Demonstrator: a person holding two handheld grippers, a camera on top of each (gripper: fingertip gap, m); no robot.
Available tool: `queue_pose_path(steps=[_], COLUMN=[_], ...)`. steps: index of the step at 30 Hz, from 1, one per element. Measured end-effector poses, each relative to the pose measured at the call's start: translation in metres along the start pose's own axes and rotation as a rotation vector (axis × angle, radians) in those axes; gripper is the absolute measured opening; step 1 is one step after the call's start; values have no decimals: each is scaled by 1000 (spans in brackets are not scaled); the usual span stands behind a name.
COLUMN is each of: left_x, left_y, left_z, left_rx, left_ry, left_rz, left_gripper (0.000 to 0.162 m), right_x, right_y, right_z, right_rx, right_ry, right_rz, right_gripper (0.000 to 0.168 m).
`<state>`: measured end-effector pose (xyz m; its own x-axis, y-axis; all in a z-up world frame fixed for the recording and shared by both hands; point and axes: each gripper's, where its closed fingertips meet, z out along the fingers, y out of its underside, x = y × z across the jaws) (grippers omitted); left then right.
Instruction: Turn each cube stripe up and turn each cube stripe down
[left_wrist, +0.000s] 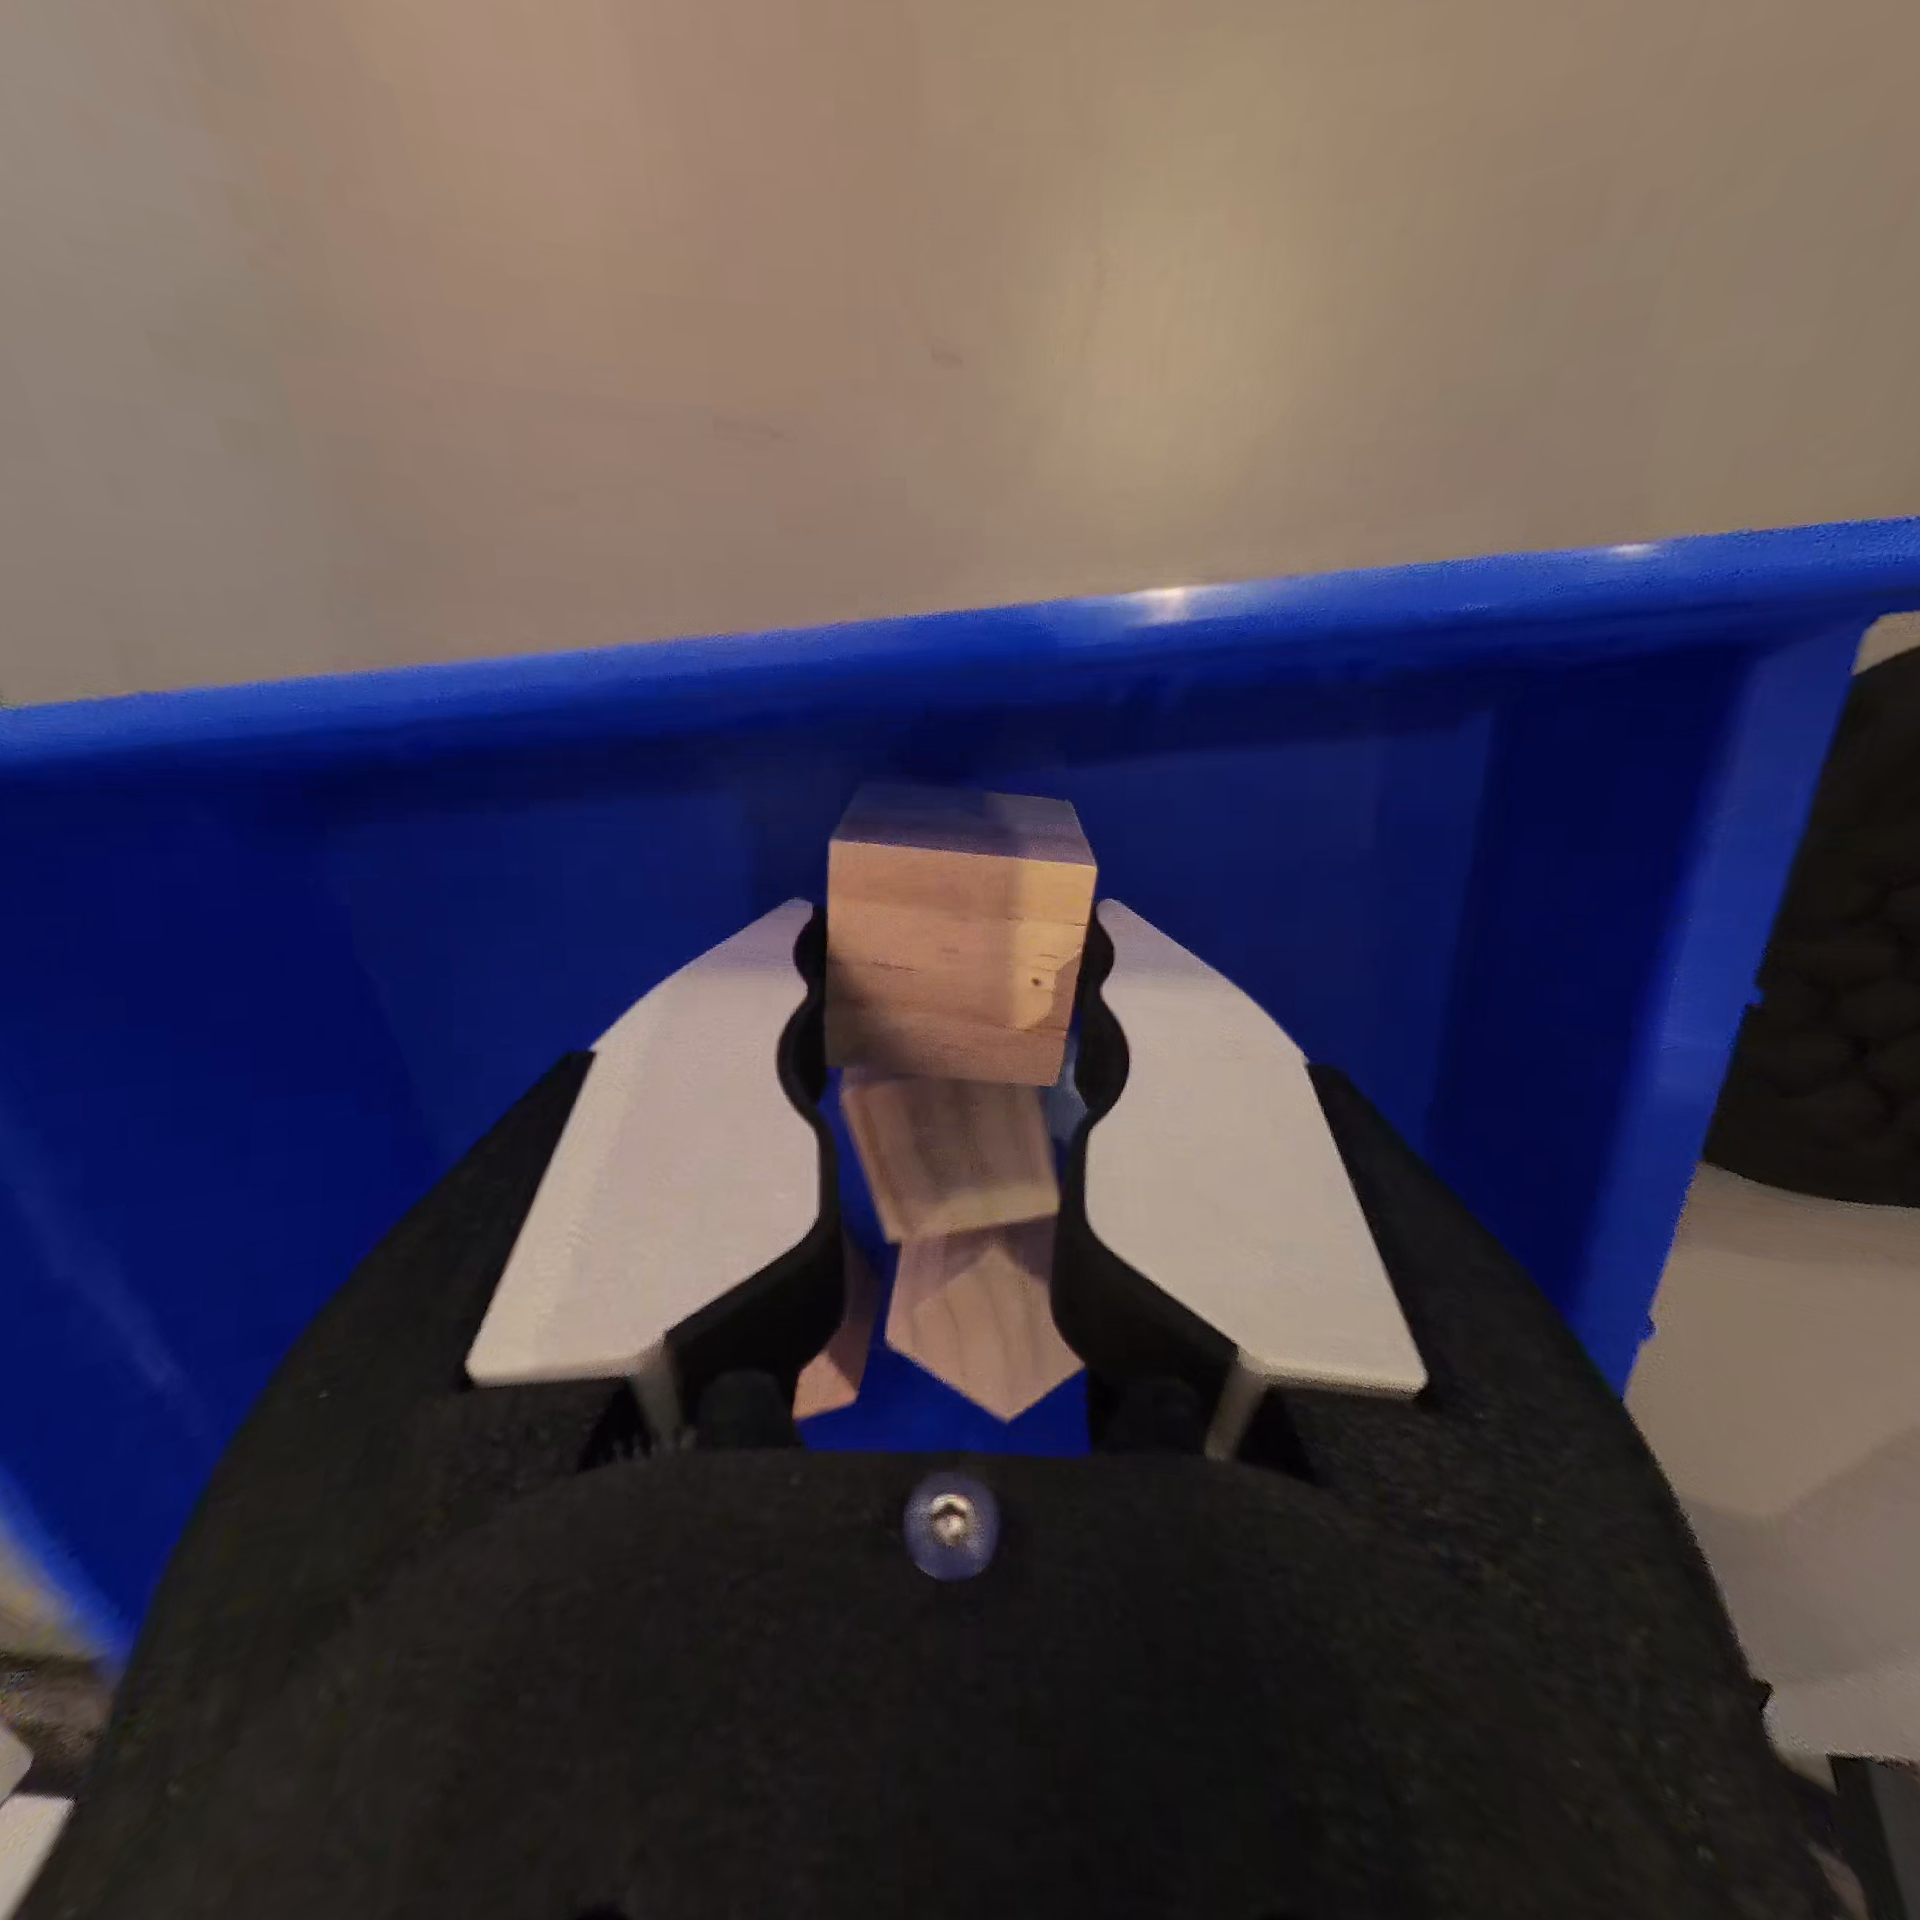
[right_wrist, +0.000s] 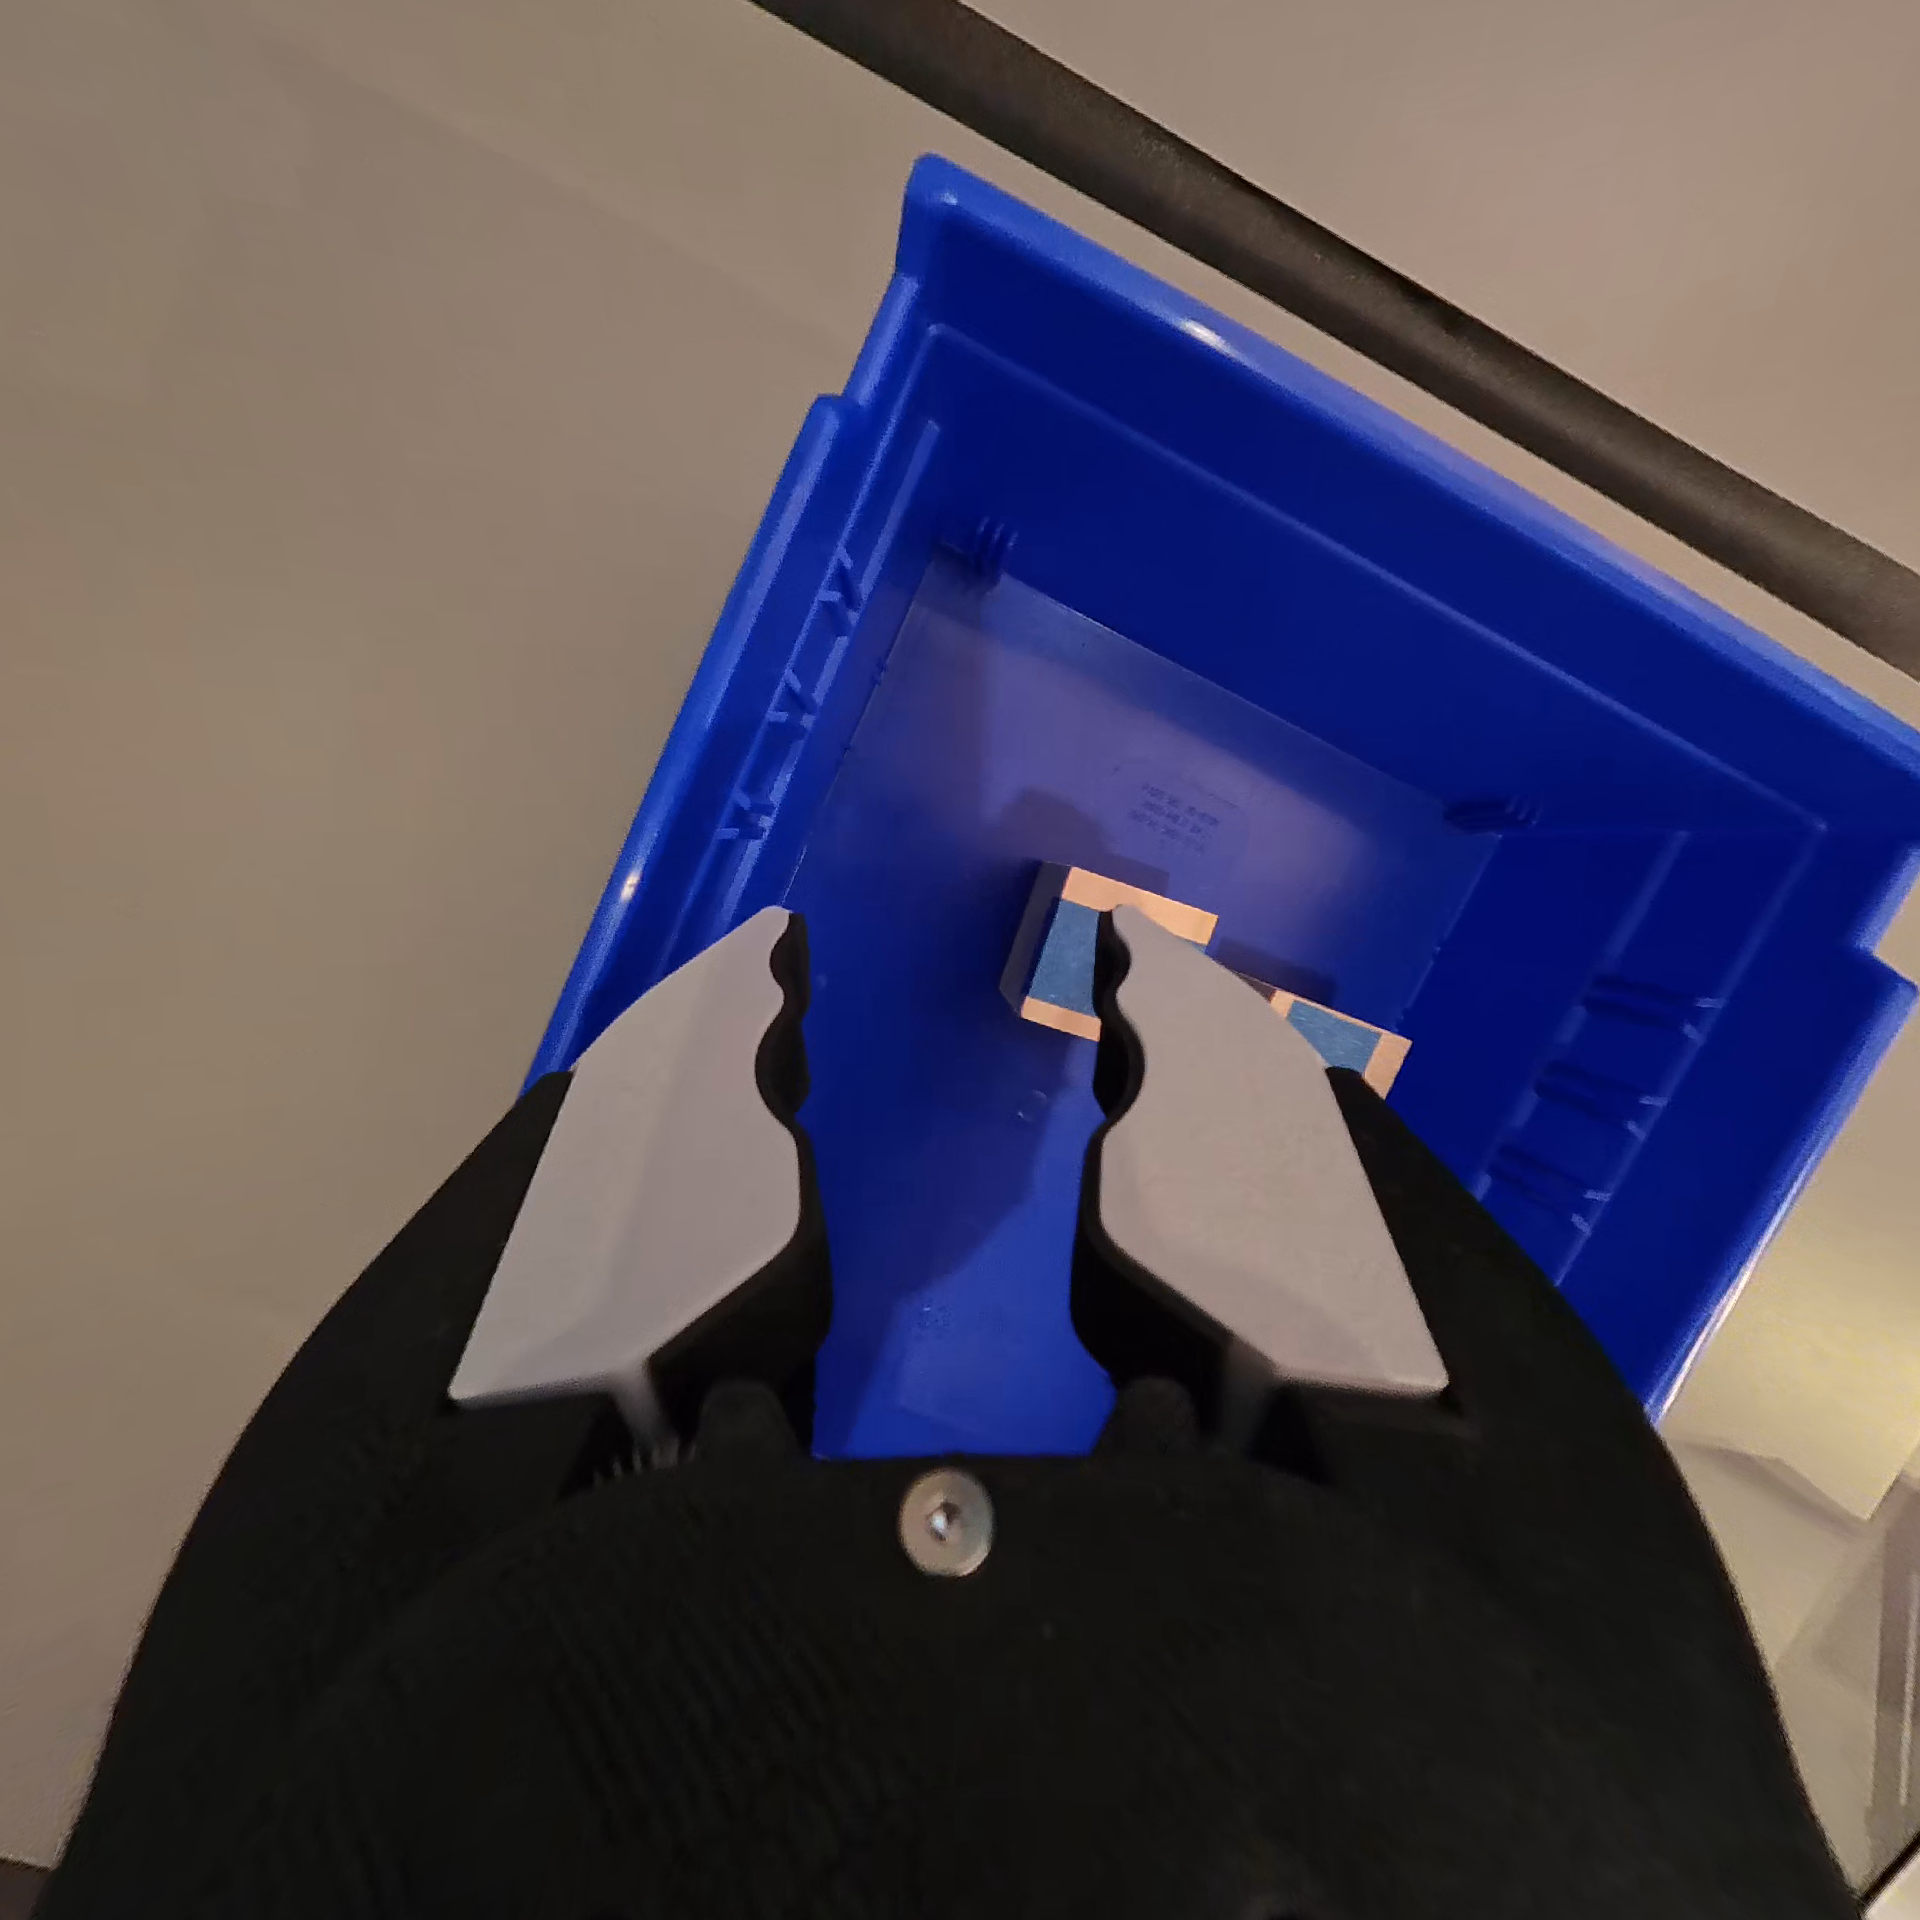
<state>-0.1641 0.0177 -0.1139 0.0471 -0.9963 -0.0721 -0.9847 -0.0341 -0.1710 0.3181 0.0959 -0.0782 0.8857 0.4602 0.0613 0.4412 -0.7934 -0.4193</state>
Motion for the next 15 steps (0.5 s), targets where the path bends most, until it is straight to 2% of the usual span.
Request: queue_pose_path(steps=[2, 5, 8, 10, 12, 15], left_x=[-13, -30, -27, -15, 2, 20], left_y=[-5, -26, -68, -103, -140, -190], left_z=[-30, -93, -156, -182, -194, -193], left_rx=[53, 245, 522, 704, 845, 994], left_ry=[-85, -207, -260, -196, -94, 38], left_rz=[-18, -90, -171, -238, -263, -313], left_gripper=[46, 46, 46, 45, 45, 45], right_x=[-1, -2, -14, -56, -121, -214], right_y=[-2, -11, -48, -82, -103, -99], right_z=[-3, -16, -45, -74, -107, -160], right_rx=[9, 59, 271, 505, 759, 1156], right_ry=[13, 65, 160, 128, 32, -66], right_rz=[-7, -14, -77, -235, -455, -746], right_gripper=[55, 53, 50, 55, 61, 70])
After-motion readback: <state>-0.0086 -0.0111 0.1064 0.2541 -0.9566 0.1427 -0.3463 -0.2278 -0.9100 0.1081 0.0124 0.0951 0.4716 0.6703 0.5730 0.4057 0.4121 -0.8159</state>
